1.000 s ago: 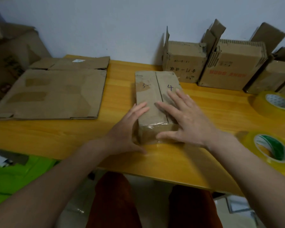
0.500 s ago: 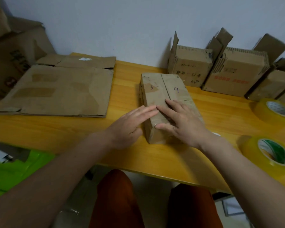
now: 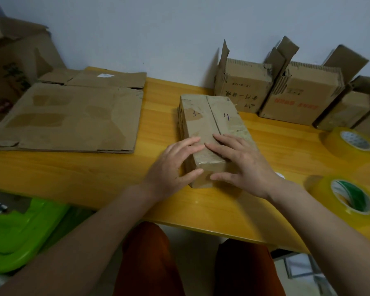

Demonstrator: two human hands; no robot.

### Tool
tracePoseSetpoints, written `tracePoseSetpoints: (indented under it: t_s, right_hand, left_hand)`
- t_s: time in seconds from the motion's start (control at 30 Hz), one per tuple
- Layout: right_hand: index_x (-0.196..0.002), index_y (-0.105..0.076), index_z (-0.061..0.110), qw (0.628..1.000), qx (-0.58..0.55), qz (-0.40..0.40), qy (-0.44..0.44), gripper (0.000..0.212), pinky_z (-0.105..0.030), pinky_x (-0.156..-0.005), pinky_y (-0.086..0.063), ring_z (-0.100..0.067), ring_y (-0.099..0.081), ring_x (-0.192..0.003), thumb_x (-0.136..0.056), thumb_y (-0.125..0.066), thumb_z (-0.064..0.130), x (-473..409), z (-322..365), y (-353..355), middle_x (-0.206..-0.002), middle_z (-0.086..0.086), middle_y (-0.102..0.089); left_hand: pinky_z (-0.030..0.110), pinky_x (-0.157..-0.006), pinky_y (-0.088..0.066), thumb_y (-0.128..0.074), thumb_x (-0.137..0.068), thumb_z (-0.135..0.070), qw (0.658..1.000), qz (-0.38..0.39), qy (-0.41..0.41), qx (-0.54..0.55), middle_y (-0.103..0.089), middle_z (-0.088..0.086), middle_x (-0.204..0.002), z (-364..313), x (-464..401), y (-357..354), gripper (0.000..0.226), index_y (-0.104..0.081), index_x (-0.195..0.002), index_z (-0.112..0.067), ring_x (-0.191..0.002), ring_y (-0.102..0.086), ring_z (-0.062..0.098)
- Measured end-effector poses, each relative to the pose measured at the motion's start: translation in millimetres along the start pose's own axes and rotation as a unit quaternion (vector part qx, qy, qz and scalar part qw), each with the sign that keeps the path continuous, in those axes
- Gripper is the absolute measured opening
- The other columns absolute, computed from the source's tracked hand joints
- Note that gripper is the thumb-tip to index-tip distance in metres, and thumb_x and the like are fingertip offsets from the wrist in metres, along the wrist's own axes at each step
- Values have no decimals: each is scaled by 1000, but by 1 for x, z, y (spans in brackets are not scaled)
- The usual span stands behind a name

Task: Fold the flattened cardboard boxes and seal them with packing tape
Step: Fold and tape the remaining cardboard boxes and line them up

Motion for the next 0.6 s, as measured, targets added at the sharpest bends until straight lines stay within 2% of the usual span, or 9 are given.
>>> tracePoseSetpoints:
  t_s: [0.1,0.17,0.2,0.27,0.33,0.37,0.47,0.53,0.6]
  right_hand:
    - [-140,-47,29,999,-1,-30,-26,68,-25,-110,-15,-10,-27,-138,-85,-42,69,-2,-19,8,-150,7,-36]
    - [-133,-55,28,983,-117,-92,-107,56,-24,-110,-20,-5,-32,-136,-89,-39,60,-3,-40,6,-148,9,-40]
    - [-126,-60,27,953,-229,-130,-148,49,-20,-109,-24,0,-36,-132,-91,-40,54,-3,-46,2,-145,10,-45]
    - [-110,-70,17,867,-402,-219,-194,45,-9,-100,-34,5,-47,-123,-93,-40,45,-4,-50,-10,-134,9,-56]
    - [-100,-73,6,805,-479,-282,-210,50,-10,-96,-39,-1,-53,-120,-95,-39,42,-5,-51,-21,-129,6,-61]
    - [-100,-73,4,791,-491,-299,-211,51,-13,-98,-40,-4,-53,-122,-96,-39,42,-4,-51,-26,-130,5,-60]
    - [-110,-68,12,819,-441,-323,-174,46,-21,-107,-36,-5,-45,-130,-92,-43,45,2,-53,-39,-140,6,-50]
    - [-118,-62,15,853,-403,-299,-141,45,-17,-108,-31,-4,-40,-134,-87,-47,44,7,-58,-40,-145,5,-44]
    - [-126,-57,17,898,-358,-237,-99,54,-10,-106,-27,-2,-34,-136,-80,-55,47,11,-65,-34,-149,5,-37]
  left_hand:
    - [45,-110,-35,-57,-86,-39,999,-46,-9,6,-42,-5,-148,-2,0,-7,53,-49,-136,-22,-136,-37,14]
    - [48,-111,-33,-59,-86,-38,999,-50,-16,0,-40,-3,-149,-1,0,-13,55,-44,-137,-24,-138,-36,16]
    - [50,-111,-33,-60,-85,-39,999,-43,-17,-5,-37,-3,-150,1,0,-15,58,-40,-138,-26,-139,-34,18]
    - [53,-111,-33,-58,-86,-45,999,-32,-13,0,-31,-6,-153,5,0,-16,61,-36,-140,-28,-141,-30,18]
    - [55,-107,-37,-59,-86,-49,999,-24,-9,23,-25,-12,-153,9,-1,-16,64,-34,-141,-29,-142,-28,17]
    - [56,-105,-40,-61,-84,-50,999,-23,-8,30,-24,-12,-154,10,-1,-17,68,-33,-142,-28,-142,-28,18]
    - [56,-102,-44,-68,-77,-54,999,-23,-10,41,-24,-5,-155,11,-4,-19,79,-31,-142,-26,-142,-29,21]
    - [53,-103,-43,-70,-72,-60,999,-20,-13,29,-28,-5,-152,10,-4,-16,86,-33,-140,-25,-140,-31,18]
    - [45,-104,-42,-65,-66,-74,999,-28,-8,-15,-39,-2,-144,3,-12,-8,89,-44,-133,-19,-133,-36,13]
Point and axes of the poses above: each hand's wrist, its own x-axis away from the middle knuckle, its own y-axis out of the back of the hand, z = x × y, the point moved 3 cm from there along -x, towards the middle knuckle
